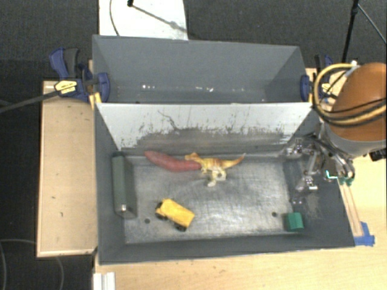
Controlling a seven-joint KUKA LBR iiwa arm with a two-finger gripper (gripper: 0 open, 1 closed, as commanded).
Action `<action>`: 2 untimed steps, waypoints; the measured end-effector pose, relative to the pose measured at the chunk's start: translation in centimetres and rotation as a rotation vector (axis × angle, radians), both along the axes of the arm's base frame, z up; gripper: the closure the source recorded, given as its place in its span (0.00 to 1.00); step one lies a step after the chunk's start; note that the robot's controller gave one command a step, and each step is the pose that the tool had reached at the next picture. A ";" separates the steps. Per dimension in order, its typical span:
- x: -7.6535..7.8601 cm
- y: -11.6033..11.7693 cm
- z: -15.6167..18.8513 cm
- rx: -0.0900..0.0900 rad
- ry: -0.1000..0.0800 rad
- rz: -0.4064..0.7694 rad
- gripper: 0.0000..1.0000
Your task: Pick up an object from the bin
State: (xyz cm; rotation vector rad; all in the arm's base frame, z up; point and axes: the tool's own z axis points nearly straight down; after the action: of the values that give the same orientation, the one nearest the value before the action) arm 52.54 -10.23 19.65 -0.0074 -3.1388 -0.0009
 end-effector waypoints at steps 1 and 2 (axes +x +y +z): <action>0.2 0.0 0.3 -0.001 -0.006 0.003 0.00; -0.5 -1.2 -3.5 -0.002 -0.013 0.064 0.00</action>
Offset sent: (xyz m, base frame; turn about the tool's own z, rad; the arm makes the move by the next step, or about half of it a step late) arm -0.0220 -0.0335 -0.1089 -0.1623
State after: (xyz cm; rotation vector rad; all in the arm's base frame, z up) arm 52.05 -11.39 16.13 0.0929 -3.1503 0.0026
